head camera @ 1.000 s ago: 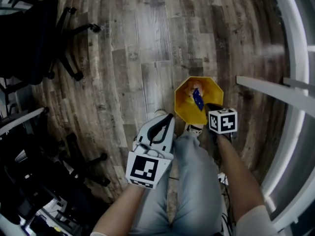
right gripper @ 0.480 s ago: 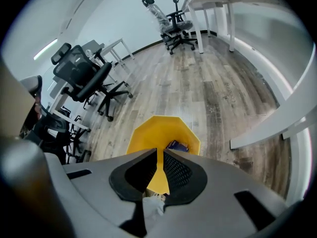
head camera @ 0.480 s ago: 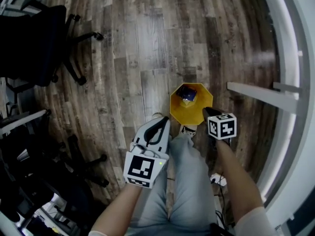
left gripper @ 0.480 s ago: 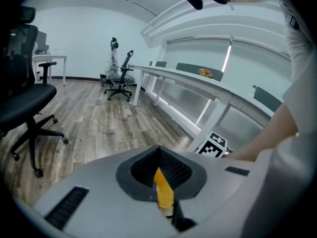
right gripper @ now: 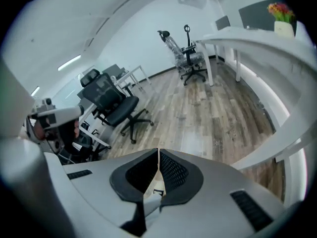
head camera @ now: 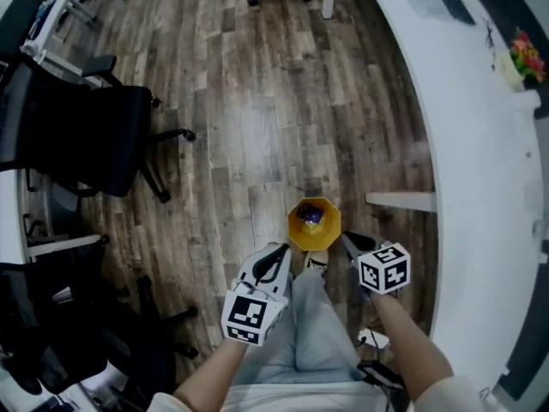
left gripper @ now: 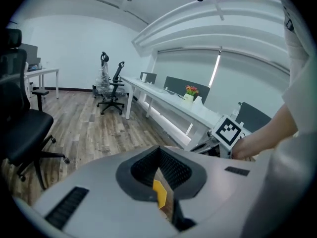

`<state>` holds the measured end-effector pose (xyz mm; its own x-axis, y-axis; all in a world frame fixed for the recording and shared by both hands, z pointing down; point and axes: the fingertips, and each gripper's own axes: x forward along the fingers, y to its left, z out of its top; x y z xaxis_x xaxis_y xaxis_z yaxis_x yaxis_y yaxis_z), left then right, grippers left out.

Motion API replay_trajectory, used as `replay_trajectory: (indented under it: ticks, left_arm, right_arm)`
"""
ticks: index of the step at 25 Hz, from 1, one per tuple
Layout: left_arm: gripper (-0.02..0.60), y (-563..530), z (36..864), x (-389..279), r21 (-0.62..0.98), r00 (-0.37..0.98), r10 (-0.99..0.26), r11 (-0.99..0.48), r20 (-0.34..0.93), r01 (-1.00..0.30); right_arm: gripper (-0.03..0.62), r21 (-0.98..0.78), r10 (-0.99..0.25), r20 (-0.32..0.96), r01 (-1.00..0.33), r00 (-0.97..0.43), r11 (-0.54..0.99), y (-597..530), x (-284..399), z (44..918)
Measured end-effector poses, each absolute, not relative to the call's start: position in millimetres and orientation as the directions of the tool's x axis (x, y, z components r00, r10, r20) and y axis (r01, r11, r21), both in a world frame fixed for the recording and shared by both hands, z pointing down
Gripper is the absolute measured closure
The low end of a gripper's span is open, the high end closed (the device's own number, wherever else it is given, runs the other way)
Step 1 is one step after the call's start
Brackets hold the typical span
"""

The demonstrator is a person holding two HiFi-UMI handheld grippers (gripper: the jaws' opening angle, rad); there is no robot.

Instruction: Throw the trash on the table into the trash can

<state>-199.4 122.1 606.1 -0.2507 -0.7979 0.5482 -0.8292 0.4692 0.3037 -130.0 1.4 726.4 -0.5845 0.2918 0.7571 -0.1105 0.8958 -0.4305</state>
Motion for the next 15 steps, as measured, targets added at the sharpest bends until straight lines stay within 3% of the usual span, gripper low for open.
replay_trajectory:
  ticks: [7, 15]
  left_arm:
    - [0.581, 121, 519, -196, 0.323, -0.224, -0.813, 0.444, 0.538, -0.836]
    - [0.581, 112, 453, -178, 0.306, -0.198, -0.851, 0.378, 0.486, -0.874]
  right_arm:
    - [0.56, -0.454, 0.256, 0.645, -0.091, -0.72, 0.886, -10, -136, 583]
    - [0.56, -0.442, 0.228, 0.584, -0.069, -0.779, 0.894, -5, -108, 499]
